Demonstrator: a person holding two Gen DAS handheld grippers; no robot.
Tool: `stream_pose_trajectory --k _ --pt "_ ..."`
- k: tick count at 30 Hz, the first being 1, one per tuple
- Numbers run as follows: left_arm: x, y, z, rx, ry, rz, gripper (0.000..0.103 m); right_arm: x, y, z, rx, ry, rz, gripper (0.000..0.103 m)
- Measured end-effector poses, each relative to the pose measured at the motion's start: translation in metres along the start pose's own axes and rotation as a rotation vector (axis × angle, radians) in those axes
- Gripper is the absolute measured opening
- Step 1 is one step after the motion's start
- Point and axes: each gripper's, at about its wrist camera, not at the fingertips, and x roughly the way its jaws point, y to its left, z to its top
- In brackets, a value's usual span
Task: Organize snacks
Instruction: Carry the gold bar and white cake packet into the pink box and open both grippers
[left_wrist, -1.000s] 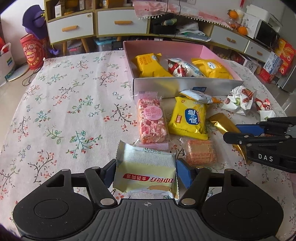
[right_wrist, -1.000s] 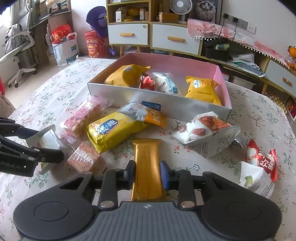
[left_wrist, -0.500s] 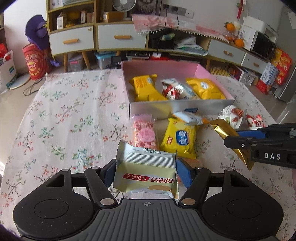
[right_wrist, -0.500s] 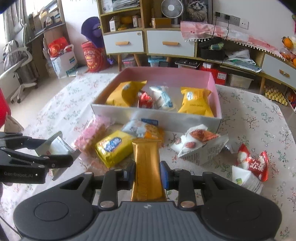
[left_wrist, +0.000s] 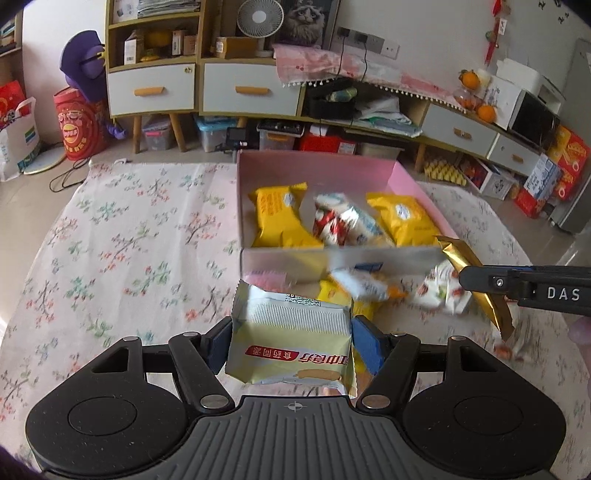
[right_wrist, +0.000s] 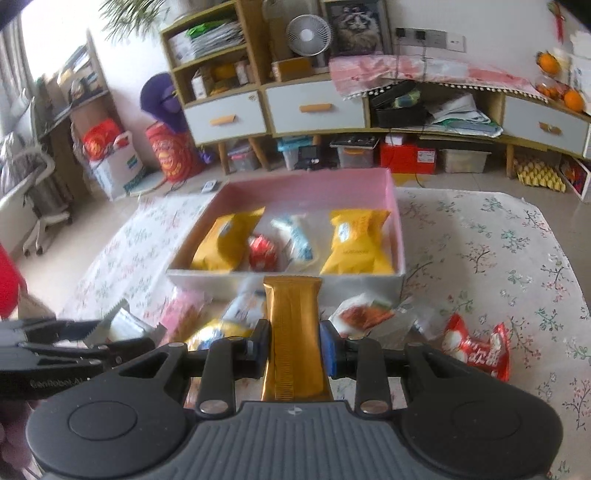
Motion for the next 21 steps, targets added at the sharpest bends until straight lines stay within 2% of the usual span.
stream_pose_trajectory --k 9,21 --pt "0.024 -0.014 0.036 -0.004 -0.018 0.02 0.067 0.003 -0.024 0.028 0.156 -0.056 0.067 0.013" --pt "0.074 -0.021 0.089 -0.052 -0.052 0.062 0.067 0.048 -0.048 0.06 0.29 -0.078 0.13 0.014"
